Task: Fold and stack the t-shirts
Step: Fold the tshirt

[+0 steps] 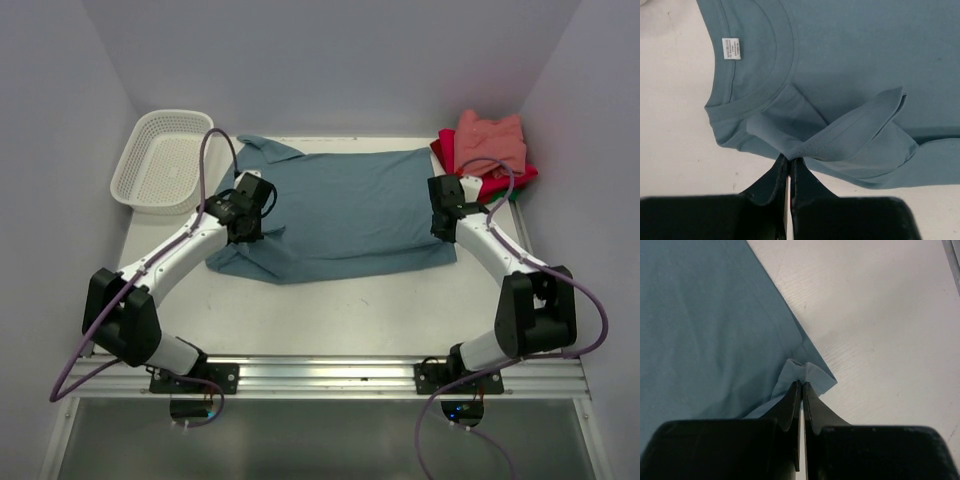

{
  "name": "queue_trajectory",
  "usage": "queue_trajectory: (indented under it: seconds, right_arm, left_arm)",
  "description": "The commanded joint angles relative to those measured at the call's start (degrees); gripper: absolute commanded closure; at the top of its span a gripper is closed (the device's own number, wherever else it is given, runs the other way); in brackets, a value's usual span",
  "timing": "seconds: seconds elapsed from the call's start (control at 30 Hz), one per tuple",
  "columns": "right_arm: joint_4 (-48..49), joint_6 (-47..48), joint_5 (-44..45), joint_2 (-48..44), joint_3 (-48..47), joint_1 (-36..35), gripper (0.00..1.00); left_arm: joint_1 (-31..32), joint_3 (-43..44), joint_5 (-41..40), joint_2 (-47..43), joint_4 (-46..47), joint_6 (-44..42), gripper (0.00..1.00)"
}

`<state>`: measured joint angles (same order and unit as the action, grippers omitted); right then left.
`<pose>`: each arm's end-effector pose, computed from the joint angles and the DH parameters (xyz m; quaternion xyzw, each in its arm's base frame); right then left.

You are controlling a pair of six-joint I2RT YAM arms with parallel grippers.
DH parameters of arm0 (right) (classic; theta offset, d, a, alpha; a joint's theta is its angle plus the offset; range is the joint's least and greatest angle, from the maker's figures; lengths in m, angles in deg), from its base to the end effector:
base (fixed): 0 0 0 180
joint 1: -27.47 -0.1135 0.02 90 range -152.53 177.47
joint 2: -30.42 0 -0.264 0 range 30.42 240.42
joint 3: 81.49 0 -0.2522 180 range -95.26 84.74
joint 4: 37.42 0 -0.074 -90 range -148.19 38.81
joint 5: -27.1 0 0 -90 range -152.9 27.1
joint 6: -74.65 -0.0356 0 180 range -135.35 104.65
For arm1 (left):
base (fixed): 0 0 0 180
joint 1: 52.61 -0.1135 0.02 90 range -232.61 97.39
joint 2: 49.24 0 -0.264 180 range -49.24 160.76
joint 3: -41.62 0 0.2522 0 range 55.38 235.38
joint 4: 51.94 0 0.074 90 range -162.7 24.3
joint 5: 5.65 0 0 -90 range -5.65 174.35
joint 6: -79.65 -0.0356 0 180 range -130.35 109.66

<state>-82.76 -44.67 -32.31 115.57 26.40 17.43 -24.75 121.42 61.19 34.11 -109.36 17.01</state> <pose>0.2968 0.0342 0.2305 0.2263 0.9030 -0.1505 0.3329 0.2655 -0.1245 0.2668 -0.0462 0.9486 0.0584 0.3076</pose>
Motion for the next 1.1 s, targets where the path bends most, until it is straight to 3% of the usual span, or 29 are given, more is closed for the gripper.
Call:
queue_trajectory:
  seconds: [0.0,0.5,0.77,0.87,1.07]
  right_arm:
    - [2.22,0.05,3.16,0.90,-2.74,0.29,1.00]
    - [4.33,-0.83,8.08,2.66,-1.94,0.46,1.00]
    - [4.24,-0.30,7.65,2.05,-1.78,0.46,1.00]
    - [4.33,0.14,5.46,-0.93,-0.11,0.38,1.00]
    - [3.98,0.49,0.00,-8.58,4.90,0.38,1.00]
  left_arm:
    - [-0.61,4.00,-0.48,1.98,5.33,-2.74,1.00]
    - [-3.42,7.96,-3.82,6.47,6.74,-5.99,1.00]
    - [-4.57,7.35,0.04,8.85,6.66,-6.35,1.00]
    - [-4.48,6.48,3.55,4.82,4.21,-5.74,1.00]
    - [-2.63,0.15,7.95,-13.46,-3.00,-0.91,1.00]
